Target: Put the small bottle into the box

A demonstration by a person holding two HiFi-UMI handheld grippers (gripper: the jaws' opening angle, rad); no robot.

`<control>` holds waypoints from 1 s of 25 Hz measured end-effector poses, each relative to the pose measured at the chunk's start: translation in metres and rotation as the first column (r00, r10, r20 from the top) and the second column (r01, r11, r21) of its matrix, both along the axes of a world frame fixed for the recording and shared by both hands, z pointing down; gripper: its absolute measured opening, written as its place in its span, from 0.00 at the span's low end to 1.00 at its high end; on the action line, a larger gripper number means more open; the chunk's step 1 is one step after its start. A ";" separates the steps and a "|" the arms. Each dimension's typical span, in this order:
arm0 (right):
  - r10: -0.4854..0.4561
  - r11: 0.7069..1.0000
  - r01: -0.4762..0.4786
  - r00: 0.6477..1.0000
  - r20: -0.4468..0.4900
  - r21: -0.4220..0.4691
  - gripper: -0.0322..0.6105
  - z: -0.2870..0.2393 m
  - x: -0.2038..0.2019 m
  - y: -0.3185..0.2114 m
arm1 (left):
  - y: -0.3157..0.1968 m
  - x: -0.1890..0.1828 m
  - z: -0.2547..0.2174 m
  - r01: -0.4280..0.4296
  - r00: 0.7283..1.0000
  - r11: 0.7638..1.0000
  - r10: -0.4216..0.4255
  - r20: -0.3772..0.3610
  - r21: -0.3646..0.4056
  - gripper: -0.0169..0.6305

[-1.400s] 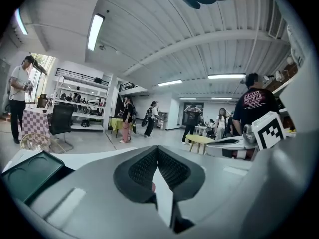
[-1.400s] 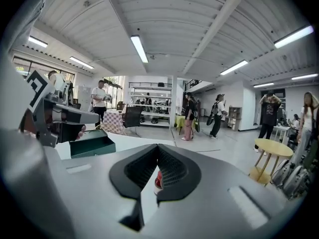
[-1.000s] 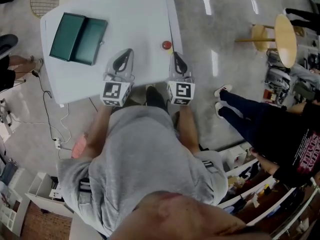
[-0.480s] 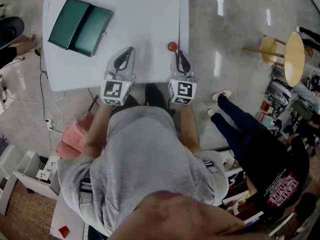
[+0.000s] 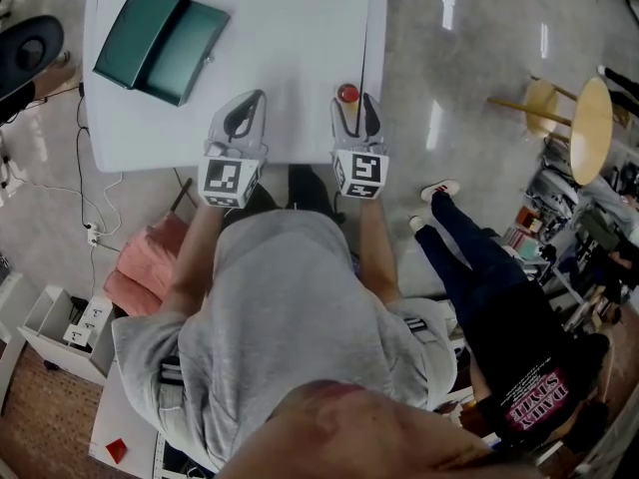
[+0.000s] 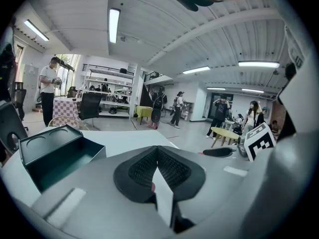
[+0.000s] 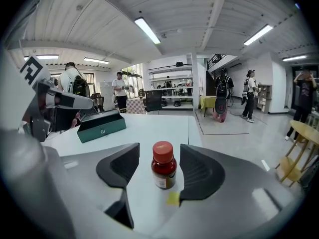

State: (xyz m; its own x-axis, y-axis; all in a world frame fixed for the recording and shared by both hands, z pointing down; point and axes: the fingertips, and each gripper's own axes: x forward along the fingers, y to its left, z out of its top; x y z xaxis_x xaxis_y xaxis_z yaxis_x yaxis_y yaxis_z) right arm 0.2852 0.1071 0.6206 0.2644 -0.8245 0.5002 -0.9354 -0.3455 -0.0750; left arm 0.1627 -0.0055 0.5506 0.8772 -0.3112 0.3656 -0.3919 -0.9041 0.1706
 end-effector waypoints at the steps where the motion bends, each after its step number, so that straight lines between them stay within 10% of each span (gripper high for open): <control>1: -0.001 1.000 0.001 1.000 0.003 -0.004 0.42 0.002 0.000 -0.001 | 0.000 0.000 0.001 0.002 1.000 1.000 -0.002 0.002 -0.002 0.04; 6: 0.028 0.999 -0.029 0.999 -0.018 -0.044 0.27 0.010 0.006 -0.001 | 0.000 0.002 0.003 0.002 1.000 1.000 -0.002 0.003 -0.008 0.04; 25: -0.033 0.999 0.034 0.999 -0.043 0.019 0.26 -0.031 0.000 -0.009 | -0.009 -0.009 -0.026 0.030 0.999 0.999 -0.029 -0.038 0.043 0.04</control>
State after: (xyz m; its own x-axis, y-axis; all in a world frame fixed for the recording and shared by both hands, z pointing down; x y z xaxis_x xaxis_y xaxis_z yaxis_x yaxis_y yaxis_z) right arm 0.2854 0.0981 0.5901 0.2575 -0.8429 0.4725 -0.9489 -0.3128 -0.0408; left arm 0.1540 -0.0146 0.5249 0.8803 -0.3519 0.3183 -0.4125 -0.8991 0.1468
